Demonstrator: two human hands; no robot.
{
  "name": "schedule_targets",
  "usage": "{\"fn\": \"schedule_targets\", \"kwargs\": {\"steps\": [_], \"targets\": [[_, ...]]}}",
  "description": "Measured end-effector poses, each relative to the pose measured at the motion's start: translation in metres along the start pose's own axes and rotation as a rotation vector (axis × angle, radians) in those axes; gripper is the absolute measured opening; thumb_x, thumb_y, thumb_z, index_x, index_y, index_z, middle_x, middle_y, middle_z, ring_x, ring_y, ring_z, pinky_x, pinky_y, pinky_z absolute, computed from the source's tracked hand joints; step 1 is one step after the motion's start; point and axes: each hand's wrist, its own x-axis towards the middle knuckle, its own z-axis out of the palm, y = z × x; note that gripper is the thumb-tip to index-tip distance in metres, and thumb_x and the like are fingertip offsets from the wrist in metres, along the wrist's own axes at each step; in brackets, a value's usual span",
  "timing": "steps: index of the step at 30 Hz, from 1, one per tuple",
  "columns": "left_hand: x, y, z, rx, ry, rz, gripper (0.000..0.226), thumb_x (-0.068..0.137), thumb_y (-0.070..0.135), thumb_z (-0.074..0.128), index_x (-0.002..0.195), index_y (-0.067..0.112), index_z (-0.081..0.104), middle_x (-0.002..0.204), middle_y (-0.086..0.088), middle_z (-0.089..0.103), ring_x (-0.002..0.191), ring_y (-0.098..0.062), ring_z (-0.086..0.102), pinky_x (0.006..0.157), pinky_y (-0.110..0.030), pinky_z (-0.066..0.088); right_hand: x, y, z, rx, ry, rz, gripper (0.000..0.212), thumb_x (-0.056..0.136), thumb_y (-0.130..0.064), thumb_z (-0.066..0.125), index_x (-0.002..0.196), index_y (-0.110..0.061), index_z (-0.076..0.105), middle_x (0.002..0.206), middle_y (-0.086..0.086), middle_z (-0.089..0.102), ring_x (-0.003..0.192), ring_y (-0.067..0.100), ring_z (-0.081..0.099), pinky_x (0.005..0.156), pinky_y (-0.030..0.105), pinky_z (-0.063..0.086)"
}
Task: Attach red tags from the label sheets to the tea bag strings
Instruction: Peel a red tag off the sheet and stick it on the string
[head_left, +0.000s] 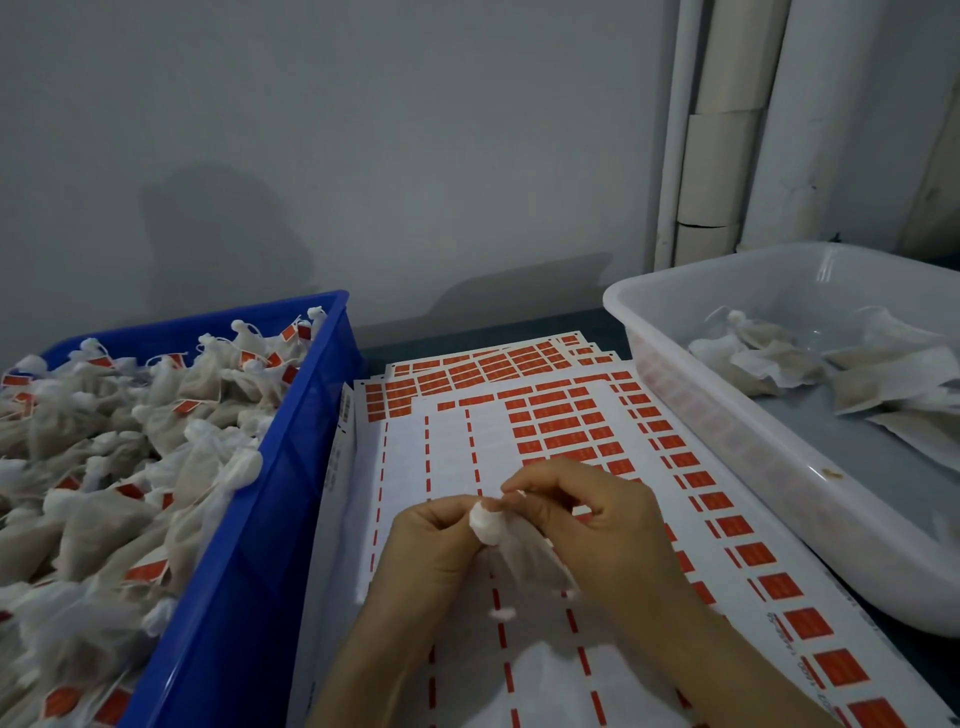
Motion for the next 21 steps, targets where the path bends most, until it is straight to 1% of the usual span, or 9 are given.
{"fn": "schedule_targets", "kwargs": {"steps": [2, 4, 7, 9, 11, 14, 16, 18, 21], "targets": [[0.0, 0.0, -0.002, 0.009, 0.009, -0.012, 0.03, 0.083, 0.016, 0.063, 0.057, 0.028, 0.072, 0.064, 0.009, 0.071, 0.071, -0.017, 0.064, 0.065, -0.02, 0.048, 0.0, 0.001, 0.0, -0.021, 0.019, -0.008, 0.01, 0.072, -0.038, 0.059, 0.082, -0.04, 0.059, 0.07, -0.044, 0.05, 0.088, -0.021, 0.051, 0.073, -0.007, 0.034], [0.001, 0.002, -0.003, 0.014, -0.022, -0.023, 0.028, 0.082, 0.017, 0.065, 0.059, 0.029, 0.073, 0.067, 0.008, 0.072, 0.072, -0.016, 0.066, 0.065, -0.019, 0.048, 0.001, -0.001, 0.0, -0.036, 0.017, 0.011, 0.009, 0.071, -0.04, 0.058, 0.079, -0.044, 0.056, 0.07, -0.044, 0.05, 0.091, -0.022, 0.049, 0.074, -0.008, 0.032], [-0.002, 0.008, -0.003, 0.024, -0.103, -0.021, 0.01, 0.066, 0.036, 0.067, 0.061, 0.036, 0.075, 0.074, 0.009, 0.074, 0.075, -0.005, 0.067, 0.066, -0.016, 0.046, 0.0, -0.001, -0.001, -0.05, 0.011, 0.072, 0.019, 0.074, -0.039, 0.061, 0.074, -0.053, 0.048, 0.074, -0.054, 0.046, 0.09, -0.03, 0.043, 0.069, -0.012, 0.027], [-0.003, 0.008, -0.004, 0.031, -0.124, -0.027, 0.012, 0.057, 0.043, 0.064, 0.062, 0.04, 0.075, 0.075, 0.011, 0.073, 0.075, -0.001, 0.066, 0.068, -0.017, 0.045, 0.0, 0.002, -0.001, -0.04, -0.006, 0.116, 0.028, 0.077, -0.031, 0.067, 0.072, -0.052, 0.049, 0.074, -0.056, 0.044, 0.087, -0.031, 0.042, 0.065, -0.012, 0.028], [-0.002, 0.007, -0.005, 0.055, -0.133, -0.05, 0.009, 0.065, 0.041, 0.066, 0.063, 0.04, 0.075, 0.075, 0.013, 0.073, 0.076, -0.004, 0.066, 0.067, -0.016, 0.045, -0.001, 0.004, -0.001, -0.023, -0.021, 0.143, 0.025, 0.078, -0.032, 0.066, 0.072, -0.051, 0.051, 0.075, -0.054, 0.047, 0.087, -0.028, 0.044, 0.064, -0.01, 0.031], [-0.001, 0.004, -0.004, 0.085, -0.162, -0.067, 0.016, 0.08, 0.033, 0.064, 0.068, 0.035, 0.075, 0.077, 0.013, 0.072, 0.077, -0.006, 0.066, 0.065, -0.013, 0.047, -0.001, 0.002, -0.002, 0.035, -0.036, 0.192, 0.004, 0.074, -0.05, 0.054, 0.078, -0.049, 0.055, 0.083, -0.048, 0.053, 0.092, -0.02, 0.05, 0.069, -0.006, 0.037], [-0.001, 0.002, -0.002, 0.107, -0.188, -0.066, 0.023, 0.087, 0.03, 0.061, 0.068, 0.035, 0.073, 0.075, 0.014, 0.071, 0.076, -0.002, 0.065, 0.06, -0.009, 0.047, 0.0, 0.002, -0.002, 0.085, -0.038, 0.204, 0.016, 0.072, -0.054, 0.046, 0.083, -0.047, 0.056, 0.084, -0.044, 0.056, 0.091, -0.014, 0.055, 0.071, 0.0, 0.043], [-0.002, 0.001, -0.001, 0.117, -0.181, -0.069, 0.029, 0.091, 0.027, 0.057, 0.068, 0.036, 0.072, 0.074, 0.015, 0.07, 0.074, 0.0, 0.065, 0.057, -0.008, 0.047, 0.001, 0.001, -0.004, 0.133, -0.038, 0.243, 0.021, 0.072, -0.054, 0.044, 0.083, -0.043, 0.058, 0.08, -0.04, 0.059, 0.087, -0.011, 0.059, 0.067, 0.003, 0.046], [-0.001, -0.004, 0.0, 0.053, -0.133, -0.085, 0.029, 0.092, 0.027, 0.055, 0.07, 0.034, 0.072, 0.073, 0.013, 0.071, 0.079, -0.013, 0.067, 0.065, -0.018, 0.052, 0.002, 0.002, -0.005, 0.178, -0.034, 0.305, 0.022, 0.071, -0.052, 0.044, 0.078, -0.039, 0.06, 0.072, -0.032, 0.063, 0.08, -0.009, 0.06, 0.061, 0.003, 0.045]]}}
